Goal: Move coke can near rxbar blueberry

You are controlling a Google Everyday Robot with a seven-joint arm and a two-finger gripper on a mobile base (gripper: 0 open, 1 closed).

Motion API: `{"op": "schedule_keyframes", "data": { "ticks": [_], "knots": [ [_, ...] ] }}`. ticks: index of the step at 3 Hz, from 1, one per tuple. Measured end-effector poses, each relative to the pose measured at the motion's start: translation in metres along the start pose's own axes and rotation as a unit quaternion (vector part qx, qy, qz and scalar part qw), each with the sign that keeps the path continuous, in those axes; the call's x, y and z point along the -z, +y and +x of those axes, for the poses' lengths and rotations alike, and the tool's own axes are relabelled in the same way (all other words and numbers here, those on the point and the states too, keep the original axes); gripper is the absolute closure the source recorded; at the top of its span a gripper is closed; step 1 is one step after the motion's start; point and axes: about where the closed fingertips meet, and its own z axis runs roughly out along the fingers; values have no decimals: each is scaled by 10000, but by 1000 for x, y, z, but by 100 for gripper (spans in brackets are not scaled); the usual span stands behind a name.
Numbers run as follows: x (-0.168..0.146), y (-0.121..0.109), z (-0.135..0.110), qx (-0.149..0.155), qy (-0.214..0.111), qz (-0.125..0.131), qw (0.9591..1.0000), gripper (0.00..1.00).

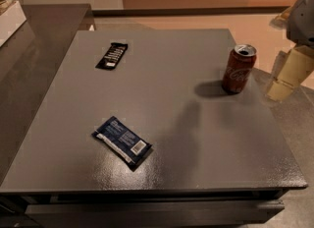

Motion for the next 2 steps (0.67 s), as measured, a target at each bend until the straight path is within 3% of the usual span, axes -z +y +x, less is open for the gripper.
{"op": "schedule_keyframes", "data": {
  "ticks": [1,2],
  "knots": [
    [-9,-42,-11,-450,-610,175,9970,0],
    [-17,-72,-17,-761,-967,340,9918,0]
  ]
}}
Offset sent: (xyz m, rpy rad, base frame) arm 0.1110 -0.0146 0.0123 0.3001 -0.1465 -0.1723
